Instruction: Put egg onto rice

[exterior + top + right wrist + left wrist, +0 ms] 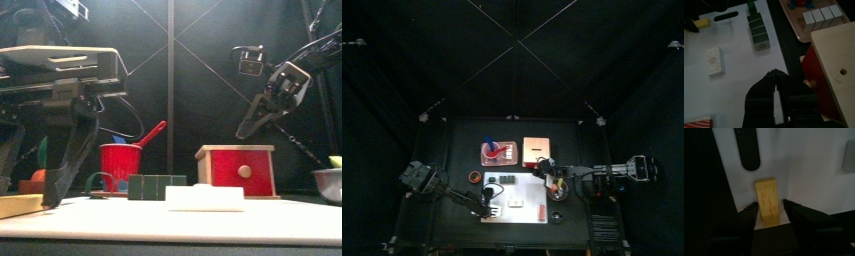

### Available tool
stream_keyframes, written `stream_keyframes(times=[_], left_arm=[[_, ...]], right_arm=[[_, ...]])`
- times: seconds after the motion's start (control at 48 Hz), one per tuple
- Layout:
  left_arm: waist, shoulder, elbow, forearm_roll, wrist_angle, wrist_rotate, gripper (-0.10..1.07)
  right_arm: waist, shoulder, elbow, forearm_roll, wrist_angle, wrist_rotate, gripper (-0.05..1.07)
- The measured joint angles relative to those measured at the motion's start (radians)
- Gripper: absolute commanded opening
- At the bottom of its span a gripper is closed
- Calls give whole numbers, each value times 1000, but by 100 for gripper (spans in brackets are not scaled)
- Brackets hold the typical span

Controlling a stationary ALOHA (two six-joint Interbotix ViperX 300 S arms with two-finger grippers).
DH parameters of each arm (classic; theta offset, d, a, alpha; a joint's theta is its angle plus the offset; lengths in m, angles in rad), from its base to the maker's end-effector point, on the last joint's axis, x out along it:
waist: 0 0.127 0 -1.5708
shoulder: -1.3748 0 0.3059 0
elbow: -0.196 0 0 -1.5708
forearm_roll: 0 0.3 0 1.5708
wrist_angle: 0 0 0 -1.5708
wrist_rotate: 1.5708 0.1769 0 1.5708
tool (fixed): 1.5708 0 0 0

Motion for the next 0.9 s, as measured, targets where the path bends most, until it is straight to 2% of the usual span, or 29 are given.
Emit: stream_keyframes(times=[0.25,0.312,0.479,0.667,0.812,0.896], left_arm=[[-3,-5,2,15,0,32,65],[-9,-14,6,61,-5,69,65],[-3,-86,14,183,-11,258,65],[58,-209,66,193,-25,606,65],[163,-262,91,107,-26,894,65],[218,-270,87,41,-23,1089,65]], right_arm=[[11,0,3,0,3,0,27],[14,-2,3,0,6,0,27],[15,-11,5,0,12,0,27],[14,-20,3,6,17,2,27],[15,-21,3,18,26,2,27],[15,-25,3,25,41,2,27]])
